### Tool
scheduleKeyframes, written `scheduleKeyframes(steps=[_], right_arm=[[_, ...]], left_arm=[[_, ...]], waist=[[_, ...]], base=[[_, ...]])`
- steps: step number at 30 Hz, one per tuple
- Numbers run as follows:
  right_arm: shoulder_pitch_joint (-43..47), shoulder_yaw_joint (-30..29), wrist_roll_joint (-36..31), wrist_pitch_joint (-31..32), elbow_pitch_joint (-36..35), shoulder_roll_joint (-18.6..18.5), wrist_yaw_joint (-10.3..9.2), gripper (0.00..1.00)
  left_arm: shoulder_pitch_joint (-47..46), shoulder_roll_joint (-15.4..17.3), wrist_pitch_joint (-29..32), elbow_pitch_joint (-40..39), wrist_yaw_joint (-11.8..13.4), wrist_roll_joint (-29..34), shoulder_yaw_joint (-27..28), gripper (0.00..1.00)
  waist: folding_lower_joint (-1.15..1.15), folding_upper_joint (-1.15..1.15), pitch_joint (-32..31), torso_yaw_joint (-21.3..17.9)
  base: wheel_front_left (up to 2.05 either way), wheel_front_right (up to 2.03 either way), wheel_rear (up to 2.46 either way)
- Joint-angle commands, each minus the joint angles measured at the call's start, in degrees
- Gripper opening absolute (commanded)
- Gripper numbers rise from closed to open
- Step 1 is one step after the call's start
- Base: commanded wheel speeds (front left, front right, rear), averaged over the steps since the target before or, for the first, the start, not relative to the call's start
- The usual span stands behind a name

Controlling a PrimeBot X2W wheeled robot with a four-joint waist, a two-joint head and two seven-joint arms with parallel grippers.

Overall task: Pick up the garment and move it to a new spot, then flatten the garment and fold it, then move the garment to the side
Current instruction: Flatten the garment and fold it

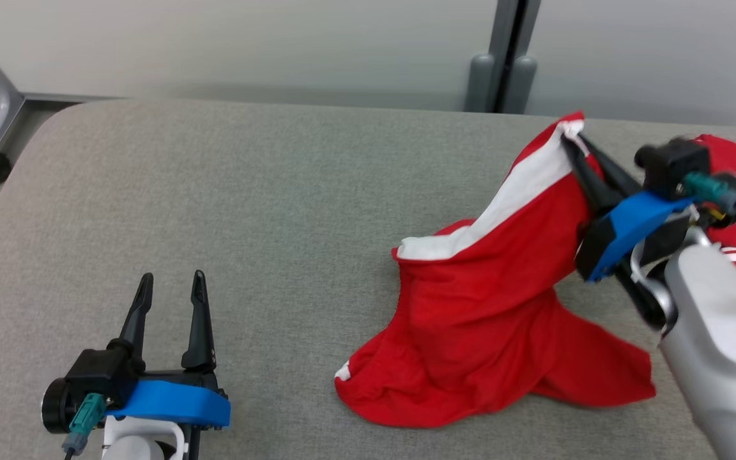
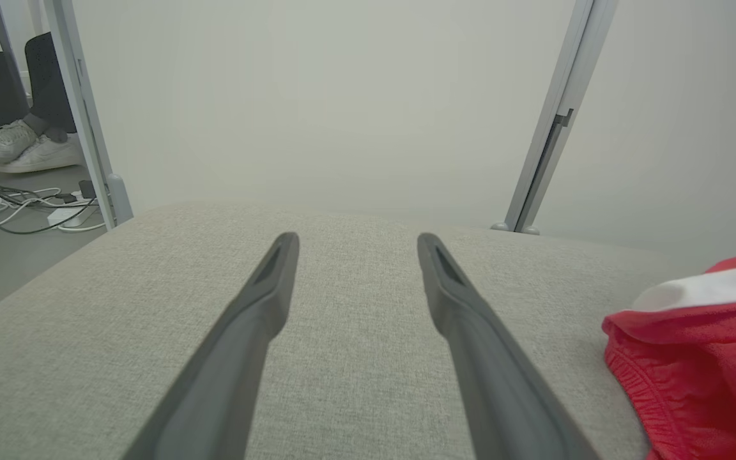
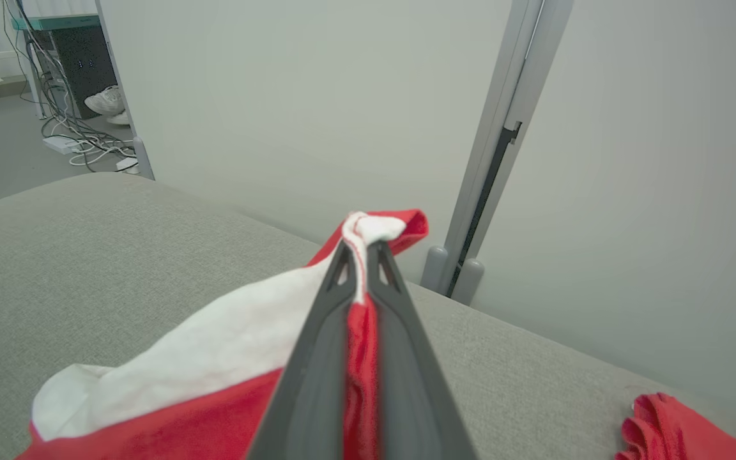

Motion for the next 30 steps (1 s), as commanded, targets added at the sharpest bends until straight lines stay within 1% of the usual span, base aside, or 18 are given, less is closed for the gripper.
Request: scheduleKeyframes(steps=[1, 6, 12, 16, 17, 18, 19, 22, 25, 30], right_arm=[[-2.06, -0.41, -0.25, 0.12, 1.2, -0.4, 0.0, 0.0], [-9.83, -0.88, -1.49, 0.64, 9.8, -1.47, 0.0, 0.0], [-18.55, -1.4, -1.54, -0.57, 21.69, -1.16, 0.0, 0.0], [-21.78, -1.23, -2.34, -2.36, 29.03, -0.17, 0.0, 0.0], [-22.27, -1.27, -2.45, -2.87, 30.63, 0.05, 0.0, 0.06], [-22.73, -1.24, -2.48, -3.43, 32.02, 0.31, 0.0, 0.74], [-23.15, -1.11, -2.43, -4.13, 33.24, 0.55, 0.0, 1.0], [-23.56, -0.31, -2.3, -6.8, 35.78, 1.0, 0.0, 1.0], [-23.04, 0.1, -1.85, -9.44, 36.88, 1.0, 0.0, 1.0], [-19.88, 0.41, -0.71, -11.8, 35.13, 1.13, 0.0, 1.0]], left_arm=[[-0.9, -0.06, -0.25, 0.02, -0.13, -0.33, -0.14, 1.0], [-2.85, -0.12, -0.25, 0.41, -0.13, -1.03, -1.59, 1.0], [-4.97, -0.16, -0.25, 0.38, -0.13, -1.97, -2.91, 1.0], [-5.83, -0.17, -0.25, 0.53, -0.13, -2.29, -2.91, 1.0], [-5.96, -0.18, -0.25, 0.58, -0.13, -2.34, -2.87, 1.0], [-6.09, -0.19, -0.25, 0.61, -0.13, -2.39, -2.87, 1.0], [-6.21, -0.19, -0.25, 0.64, -0.12, -2.5, -2.84, 1.0], [-6.19, -0.18, -0.25, 0.75, -0.13, -2.34, -2.65, 1.0], [-5.94, -0.18, -0.25, 0.73, -0.12, -1.86, -2.05, 1.0], [-4.27, 0.28, -0.25, 0.44, -0.12, -0.82, -0.15, 1.0]], waist=[[0.0, 0.0, 1.29, 1.29], [0.0, 0.0, 3.78, 3.86], [0.0, 0.0, 6.44, 6.24], [0.0, 0.0, 7.34, 6.82], [0.0, 0.0, 7.44, 6.84], [0.0, 0.0, 7.54, 6.82], [0.0, 0.0, 7.61, 6.78], [0.0, 0.0, 7.5, 6.13], [0.0, 0.0, 6.77, 4.97], [0.0, 0.0, 4.51, 2.07]], base=[[0.0, 0.0, 0.0], [0.0, 0.0, 0.0], [0.0, 0.0, 0.0], [0.0, 0.0, 0.0], [0.0, 0.0, 0.0], [0.0, 0.0, 0.0], [0.0, 0.0, 0.0], [0.0, 0.0, 0.0], [0.0, 0.0, 0.0], [0.0, 0.0, 0.0]])
